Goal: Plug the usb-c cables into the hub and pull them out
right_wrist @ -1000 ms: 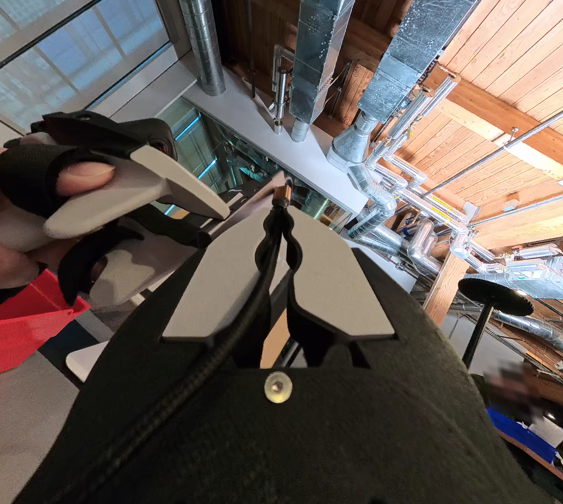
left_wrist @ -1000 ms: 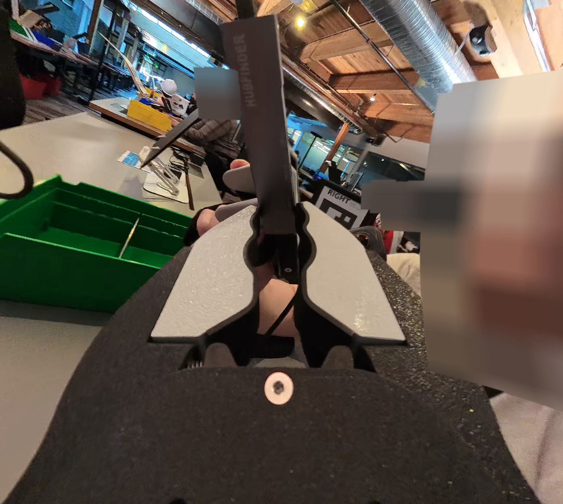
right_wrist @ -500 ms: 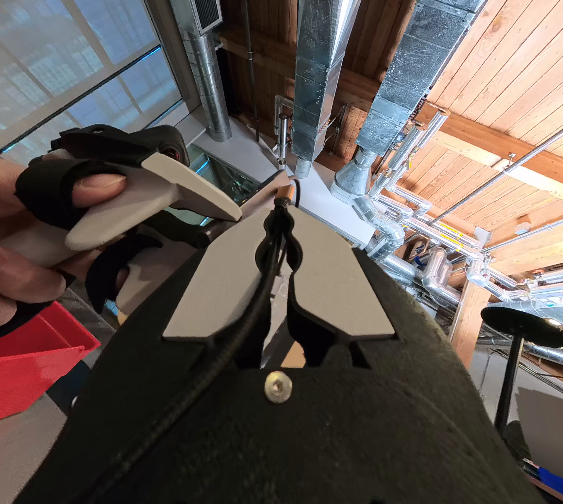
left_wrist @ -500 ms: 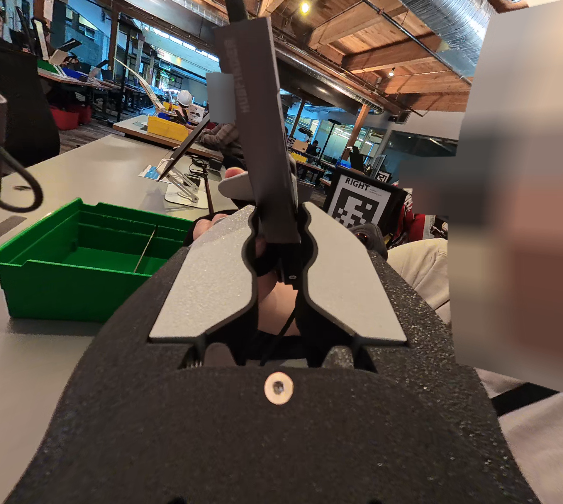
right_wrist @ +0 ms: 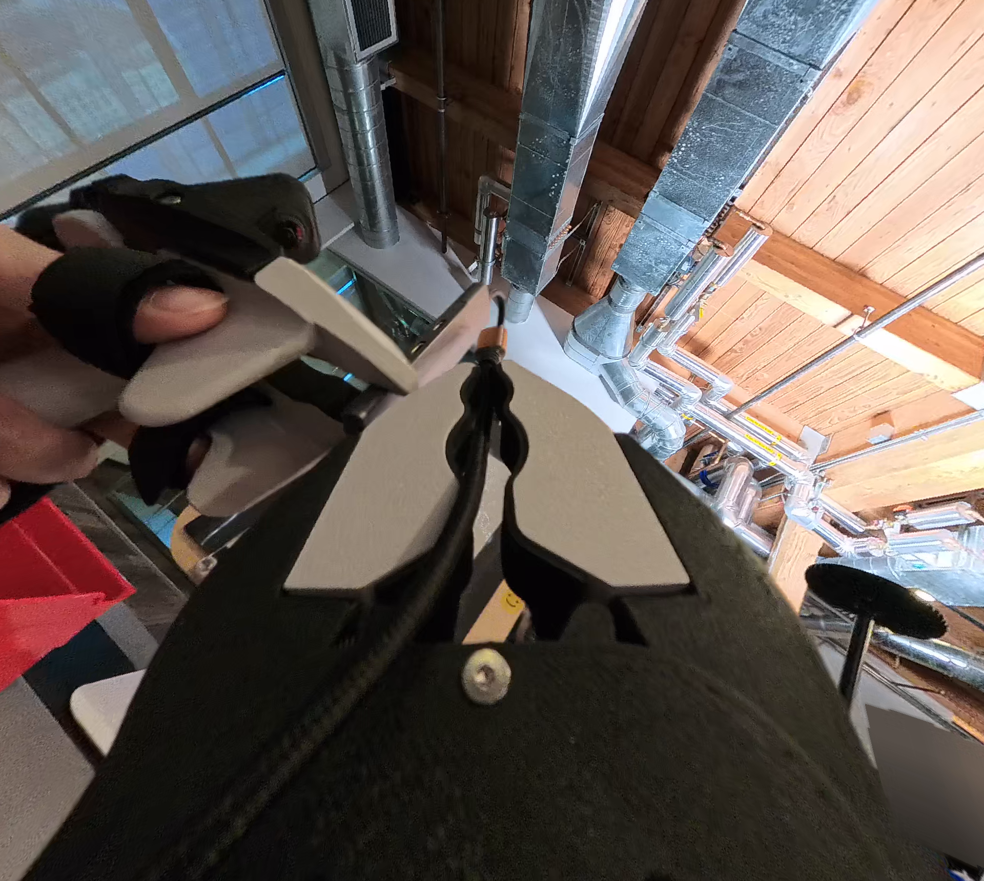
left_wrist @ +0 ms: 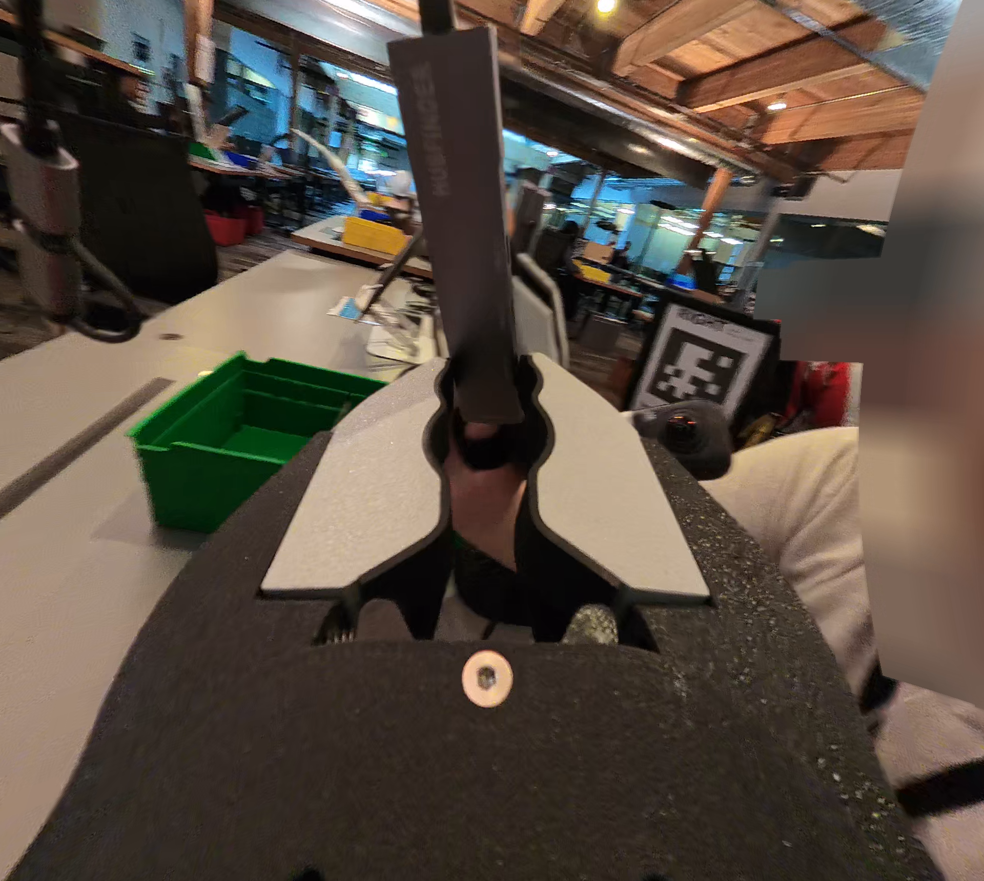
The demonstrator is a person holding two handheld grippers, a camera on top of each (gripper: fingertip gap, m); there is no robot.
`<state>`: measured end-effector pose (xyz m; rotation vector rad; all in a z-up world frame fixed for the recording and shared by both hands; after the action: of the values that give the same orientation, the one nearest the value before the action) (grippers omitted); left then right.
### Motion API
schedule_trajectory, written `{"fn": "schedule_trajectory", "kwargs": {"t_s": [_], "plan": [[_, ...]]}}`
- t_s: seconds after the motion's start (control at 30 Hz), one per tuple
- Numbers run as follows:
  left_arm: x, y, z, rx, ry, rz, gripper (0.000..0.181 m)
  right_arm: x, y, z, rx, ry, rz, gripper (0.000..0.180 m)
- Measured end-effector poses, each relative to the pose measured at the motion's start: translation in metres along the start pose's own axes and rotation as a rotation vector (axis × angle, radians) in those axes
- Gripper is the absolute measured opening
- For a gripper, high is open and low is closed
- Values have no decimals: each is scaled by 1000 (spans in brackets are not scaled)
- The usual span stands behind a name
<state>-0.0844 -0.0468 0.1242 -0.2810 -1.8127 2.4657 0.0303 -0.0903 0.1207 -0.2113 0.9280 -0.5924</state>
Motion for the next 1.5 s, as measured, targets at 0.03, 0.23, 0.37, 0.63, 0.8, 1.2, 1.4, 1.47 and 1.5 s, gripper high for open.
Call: {"fn": "schedule_trajectory", "kwargs": {"t_s": [0.03,0.23,0.37,0.63,0.8,1.2,1.4,1.47,1.5], "plan": [[4,-2,-3,-23,-66,-1,23,0,-2,3,6,2,5,5],[29,-9,-17,-162,-393,-47,23,-10,-22,9,230,-239,-103,4],[37,-10,-21,-305,-616,-126,22,-13,-29,3,350,-434,-284,5],[23,-1,-24,-395,-692,-207,22,-15,-26,0,310,-512,-469,4],[20,1,-25,-399,-690,-229,22,-15,-22,1,359,-516,-498,5],[19,1,-22,-406,-689,-249,22,-12,-20,-2,362,-582,-503,4],[20,0,-22,-406,-683,-240,22,-11,-19,-3,365,-593,-513,4],[20,0,-22,-406,-680,-244,22,-11,-18,-4,362,-603,-514,5],[20,0,-22,-408,-680,-246,23,-10,-18,-4,361,-603,-516,5]]}}
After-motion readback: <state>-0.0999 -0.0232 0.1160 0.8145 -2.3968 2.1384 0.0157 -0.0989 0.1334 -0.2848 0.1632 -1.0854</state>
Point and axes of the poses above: each gripper's, where its closed fingertips meet, x back along the fingers, y out of its underside, z = x × y across the jaws, the point moved 8 cm from there along x, back along the fingers, and after that the axes turned 4 degrees about -z, right-handed, at the moved point
